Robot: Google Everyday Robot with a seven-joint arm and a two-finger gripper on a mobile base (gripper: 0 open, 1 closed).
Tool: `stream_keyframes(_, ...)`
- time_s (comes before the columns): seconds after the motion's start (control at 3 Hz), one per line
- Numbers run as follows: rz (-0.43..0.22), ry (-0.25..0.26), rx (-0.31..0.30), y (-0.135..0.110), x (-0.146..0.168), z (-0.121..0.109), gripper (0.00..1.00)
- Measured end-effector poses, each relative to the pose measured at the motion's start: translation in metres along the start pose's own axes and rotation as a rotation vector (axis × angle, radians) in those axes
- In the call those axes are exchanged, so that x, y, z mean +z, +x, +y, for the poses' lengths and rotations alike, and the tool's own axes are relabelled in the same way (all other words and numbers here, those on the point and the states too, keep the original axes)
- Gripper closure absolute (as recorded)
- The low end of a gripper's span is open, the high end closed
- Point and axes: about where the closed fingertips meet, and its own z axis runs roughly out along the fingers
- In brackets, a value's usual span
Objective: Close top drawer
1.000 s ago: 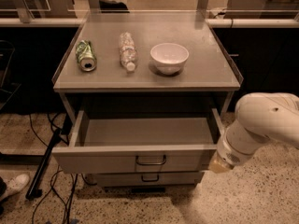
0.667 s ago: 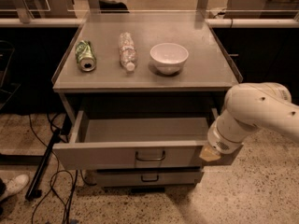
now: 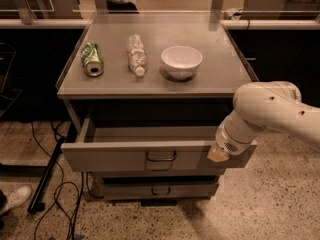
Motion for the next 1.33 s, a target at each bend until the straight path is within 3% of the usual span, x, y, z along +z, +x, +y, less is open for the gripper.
stream_keyframes(0.33, -0.002, 0.004, 0.012, -0.006, 0.007, -0.003, 1.00)
stream_keyframes(1.33, -0.011, 0.071, 0.055, -0.040, 0.034, -0.051, 1.00)
